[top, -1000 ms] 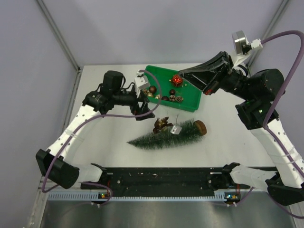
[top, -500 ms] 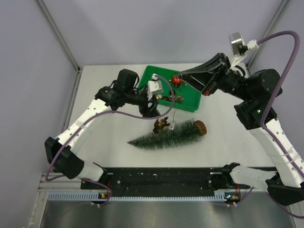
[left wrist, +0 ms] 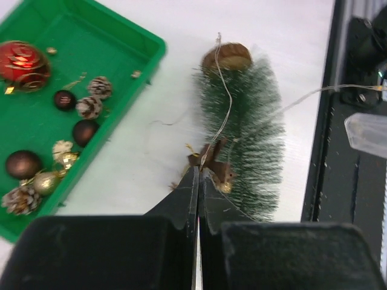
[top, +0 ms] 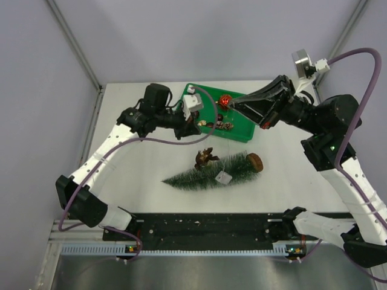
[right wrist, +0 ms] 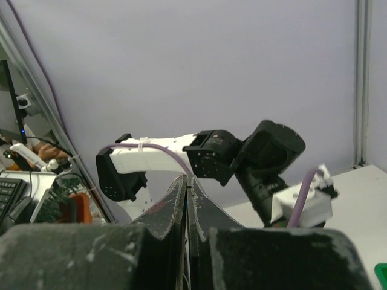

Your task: Decorate the small christmas tree

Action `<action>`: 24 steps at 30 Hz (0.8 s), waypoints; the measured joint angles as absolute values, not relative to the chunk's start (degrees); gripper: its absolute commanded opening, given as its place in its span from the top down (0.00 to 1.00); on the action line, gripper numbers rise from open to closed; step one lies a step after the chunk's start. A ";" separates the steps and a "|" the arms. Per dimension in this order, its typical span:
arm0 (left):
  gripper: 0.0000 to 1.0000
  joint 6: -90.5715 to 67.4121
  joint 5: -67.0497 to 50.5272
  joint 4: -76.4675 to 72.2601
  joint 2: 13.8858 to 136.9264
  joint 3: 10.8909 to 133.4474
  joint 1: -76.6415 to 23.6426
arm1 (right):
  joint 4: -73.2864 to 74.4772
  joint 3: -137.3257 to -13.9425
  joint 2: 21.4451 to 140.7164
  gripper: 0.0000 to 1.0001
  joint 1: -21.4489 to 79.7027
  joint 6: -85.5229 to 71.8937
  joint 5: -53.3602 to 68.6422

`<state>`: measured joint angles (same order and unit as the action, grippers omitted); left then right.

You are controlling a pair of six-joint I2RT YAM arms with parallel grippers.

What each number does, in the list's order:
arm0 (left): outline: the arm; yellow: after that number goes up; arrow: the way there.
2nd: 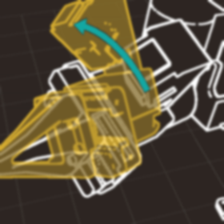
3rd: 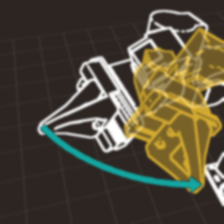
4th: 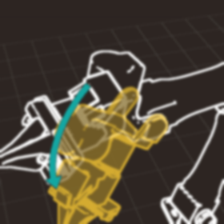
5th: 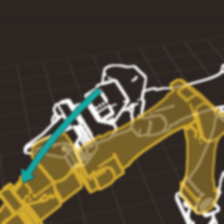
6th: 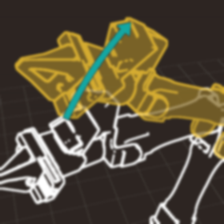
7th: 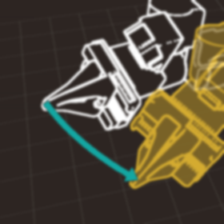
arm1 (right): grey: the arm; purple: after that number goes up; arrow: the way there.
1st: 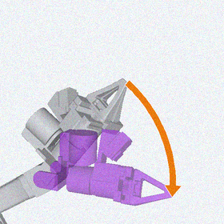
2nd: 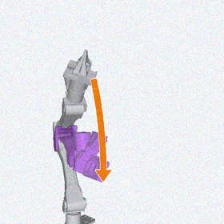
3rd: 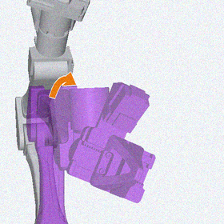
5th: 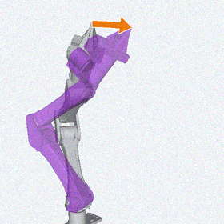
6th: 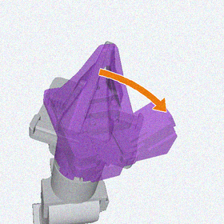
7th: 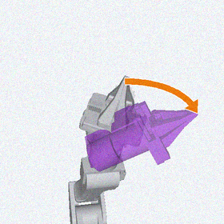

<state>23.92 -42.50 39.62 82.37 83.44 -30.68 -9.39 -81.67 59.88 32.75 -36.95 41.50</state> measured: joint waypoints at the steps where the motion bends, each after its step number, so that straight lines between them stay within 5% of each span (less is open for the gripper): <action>1: 1.00 22.37 -42.15 38.74 82.37 84.07 -29.54 | -9.10 -80.97 59.20 1.00 32.75 -36.82 41.47; 11: 1.00 6.98 -29.36 26.09 80.16 93.45 -16.56 | -3.11 -71.40 49.15 1.00 32.42 -34.50 38.98; 24: 1.00 2.48 -10.57 22.31 72.18 92.25 -13.15 | 7.55 -71.35 42.11 1.00 32.34 -29.41 35.35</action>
